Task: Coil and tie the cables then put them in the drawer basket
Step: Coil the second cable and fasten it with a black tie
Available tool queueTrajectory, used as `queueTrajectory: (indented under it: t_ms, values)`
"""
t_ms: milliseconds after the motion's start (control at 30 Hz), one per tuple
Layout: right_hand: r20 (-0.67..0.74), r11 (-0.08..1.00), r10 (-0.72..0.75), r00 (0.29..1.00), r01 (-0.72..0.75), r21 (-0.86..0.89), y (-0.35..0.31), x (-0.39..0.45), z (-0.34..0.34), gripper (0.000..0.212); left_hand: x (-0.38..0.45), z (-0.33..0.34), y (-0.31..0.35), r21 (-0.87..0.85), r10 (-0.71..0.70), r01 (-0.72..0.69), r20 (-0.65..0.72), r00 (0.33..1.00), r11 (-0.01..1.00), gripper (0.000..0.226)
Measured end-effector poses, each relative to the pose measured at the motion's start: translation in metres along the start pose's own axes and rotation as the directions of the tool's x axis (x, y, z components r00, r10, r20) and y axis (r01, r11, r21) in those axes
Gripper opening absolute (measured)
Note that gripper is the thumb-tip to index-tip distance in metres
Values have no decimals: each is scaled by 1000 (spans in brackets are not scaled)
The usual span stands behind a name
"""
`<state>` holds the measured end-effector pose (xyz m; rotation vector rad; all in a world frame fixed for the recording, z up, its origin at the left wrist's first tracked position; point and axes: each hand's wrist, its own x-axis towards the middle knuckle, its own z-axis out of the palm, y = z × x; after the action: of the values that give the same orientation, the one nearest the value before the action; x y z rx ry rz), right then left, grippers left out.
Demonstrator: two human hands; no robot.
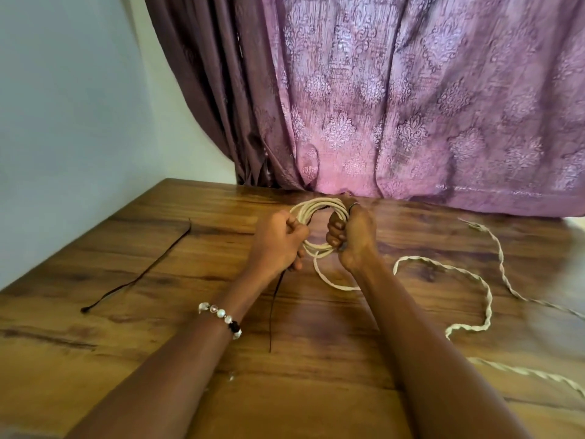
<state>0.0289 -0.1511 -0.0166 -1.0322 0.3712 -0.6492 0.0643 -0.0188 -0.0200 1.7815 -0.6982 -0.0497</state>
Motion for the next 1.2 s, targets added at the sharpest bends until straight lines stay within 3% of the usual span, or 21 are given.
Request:
queueTrajectory:
  t_ms: [267,367,500,633,767,867,933,1000,1200]
  values:
    - [96,987,154,983,-157,30,2,-18,12,32,-12,7,-5,-17,172,-175,-126,977,984,15]
    - [128,982,160,979,-170,76,1,-22,14,40,-14,9,-7,-40,163,-172,-164,973,984,16]
    - [155,990,115,981,-126,67,1,-23,12,27,-15,10,-7,-113,119,-139,-163,979,984,14]
    - [153,996,80,985,-84,21,-1,-19,7,22,-12,8,-3,-366,13,-33,-57,998,930,4]
    - [139,998,10,990,-1,-64,1,-13,-1,22,-8,0,5,-688,-95,167,141,985,707,17]
    - [164,997,-15,986,27,-69,0,-13,-3,25,-5,-10,4,-775,-46,230,252,967,589,29]
    - [177,997,-28,984,40,-68,-2,-14,-3,26,-5,-15,3,-780,-1,233,286,958,581,29]
    - [192,995,-39,981,56,-83,-2,-15,-2,26,-5,-15,3,-763,8,197,257,967,615,23]
    - [144,990,-58,988,75,-119,0,-16,0,30,2,-20,-1,-708,-108,50,-38,993,705,16]
